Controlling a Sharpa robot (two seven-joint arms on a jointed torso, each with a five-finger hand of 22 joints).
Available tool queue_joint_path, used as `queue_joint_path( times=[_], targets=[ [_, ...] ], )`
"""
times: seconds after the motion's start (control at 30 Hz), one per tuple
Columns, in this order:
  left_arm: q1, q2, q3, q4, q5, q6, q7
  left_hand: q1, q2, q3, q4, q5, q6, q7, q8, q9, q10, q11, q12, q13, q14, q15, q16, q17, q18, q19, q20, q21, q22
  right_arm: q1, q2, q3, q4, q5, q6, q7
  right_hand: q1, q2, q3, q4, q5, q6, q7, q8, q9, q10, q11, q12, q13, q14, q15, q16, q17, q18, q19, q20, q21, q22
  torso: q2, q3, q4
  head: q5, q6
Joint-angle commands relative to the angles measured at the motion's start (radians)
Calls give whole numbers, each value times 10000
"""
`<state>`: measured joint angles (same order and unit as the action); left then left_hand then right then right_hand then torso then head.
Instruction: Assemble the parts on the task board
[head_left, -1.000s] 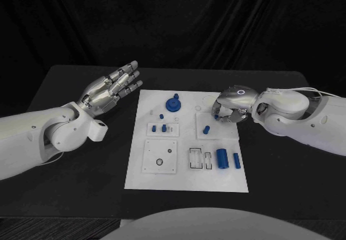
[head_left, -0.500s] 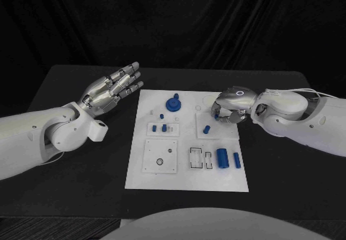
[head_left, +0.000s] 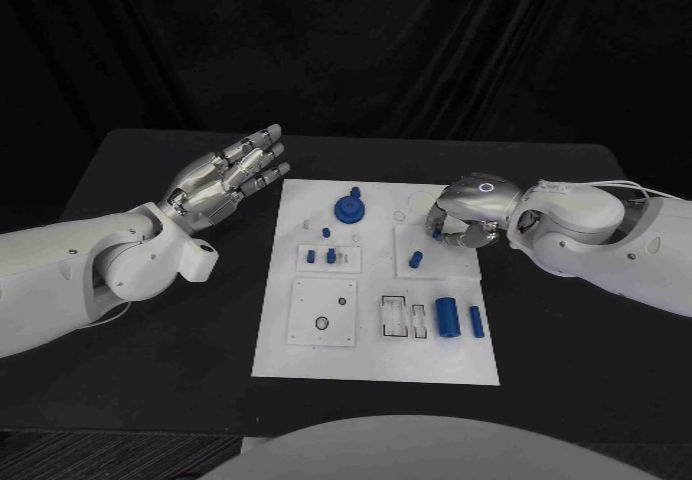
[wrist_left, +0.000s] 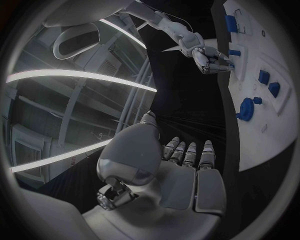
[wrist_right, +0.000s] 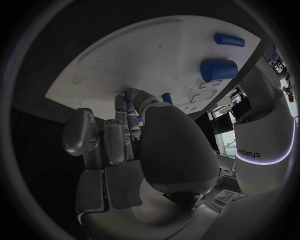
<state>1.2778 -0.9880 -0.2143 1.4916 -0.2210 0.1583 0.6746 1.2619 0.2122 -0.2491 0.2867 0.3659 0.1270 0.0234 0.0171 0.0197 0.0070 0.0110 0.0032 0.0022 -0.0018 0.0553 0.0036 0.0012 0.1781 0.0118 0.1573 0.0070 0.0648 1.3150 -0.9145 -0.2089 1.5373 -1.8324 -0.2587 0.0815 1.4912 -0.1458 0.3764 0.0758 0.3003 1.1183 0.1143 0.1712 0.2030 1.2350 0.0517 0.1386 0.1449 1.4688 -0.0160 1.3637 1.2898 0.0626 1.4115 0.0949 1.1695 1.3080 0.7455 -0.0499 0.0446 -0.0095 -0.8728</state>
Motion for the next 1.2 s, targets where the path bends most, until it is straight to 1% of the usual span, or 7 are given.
queue_joint_path(
  times=[0.03,0.33,0.53,0.8,0.87,1.0,1.2],
  targets=[
    [-18,8,7,-10,14,175,129,125,-6,50,20,50,58,10,43,10,0,53,5,8,18,61,-36,-12,-38,-7,84,51,16,-3,-113,16,69,-51,-565,-178,63,3,-9,-45,-54,60,4,31,24,78,1,25,-4,170,-63,-63,-28,190,2,-95,-3,1553,-12,-3,1,14,2],
    [-19,37,7,-48,14,220,29,161,7,54,21,64,65,27,43,10,11,122,11,13,18,94,-36,-12,-31,4,127,56,38,118,-324,17,384,-51,-912,-248,-13,-13,-28,-29,-166,86,-6,12,47,120,-4,-24,-40,174,-67,-92,-62,191,1,-104,-23,1547,-3,-12,1,9,2],
    [-20,63,7,-81,14,260,-47,200,19,60,15,80,113,89,52,18,15,158,13,14,18,111,-36,-12,-22,12,161,60,49,368,-462,17,654,-51,-936,-353,-58,-19,-37,-16,-247,103,-17,-3,61,152,-12,-55,-64,176,-73,-113,-87,187,9,-109,-14,1549,3,-14,-17,27,2],
    [-27,103,7,-135,14,306,-129,218,22,62,13,83,119,118,53,19,20,179,16,16,18,119,-36,-12,-18,16,178,62,54,738,-671,17,1378,-51,-653,-559,-77,-20,-29,-12,-320,80,-22,-45,58,169,-16,-94,-91,181,-79,-121,-96,189,8,-116,-26,1546,10,-21,4,52,2],
    [-28,110,7,-142,14,311,-145,222,24,63,13,84,118,121,53,19,20,187,16,16,18,122,-36,-12,-17,17,182,62,54,799,-645,18,1582,-51,-512,-622,-68,-12,-5,-19,-337,42,-13,-88,46,154,-8,-135,-115,181,-76,-134,-111,188,8,-119,-32,1545,11,-17,5,77,2],
    [-30,119,7,-142,14,311,-174,242,32,66,12,91,119,141,53,19,27,228,20,19,18,133,-36,-12,-12,21,202,63,59,871,-467,18,1982,-51,-198,-714,-48,-8,38,-38,-345,-22,15,-165,22,122,20,-211,-161,168,-60,-179,-167,195,-13,-114,-89,1531,6,-33,-2,179,2],
    [-32,126,6,-132,14,331,-218,260,45,73,12,96,126,162,54,20,34,259,24,22,18,142,-36,-12,-8,23,216,63,57,902,390,18,2164,-50,387,-642,-11,31,80,-70,-358,19,7,-182,21,200,1,-218,-174,173,-66,-186,-177,201,-19,-113,-117,1525,-6,-25,-28,406,2]
  ],
)
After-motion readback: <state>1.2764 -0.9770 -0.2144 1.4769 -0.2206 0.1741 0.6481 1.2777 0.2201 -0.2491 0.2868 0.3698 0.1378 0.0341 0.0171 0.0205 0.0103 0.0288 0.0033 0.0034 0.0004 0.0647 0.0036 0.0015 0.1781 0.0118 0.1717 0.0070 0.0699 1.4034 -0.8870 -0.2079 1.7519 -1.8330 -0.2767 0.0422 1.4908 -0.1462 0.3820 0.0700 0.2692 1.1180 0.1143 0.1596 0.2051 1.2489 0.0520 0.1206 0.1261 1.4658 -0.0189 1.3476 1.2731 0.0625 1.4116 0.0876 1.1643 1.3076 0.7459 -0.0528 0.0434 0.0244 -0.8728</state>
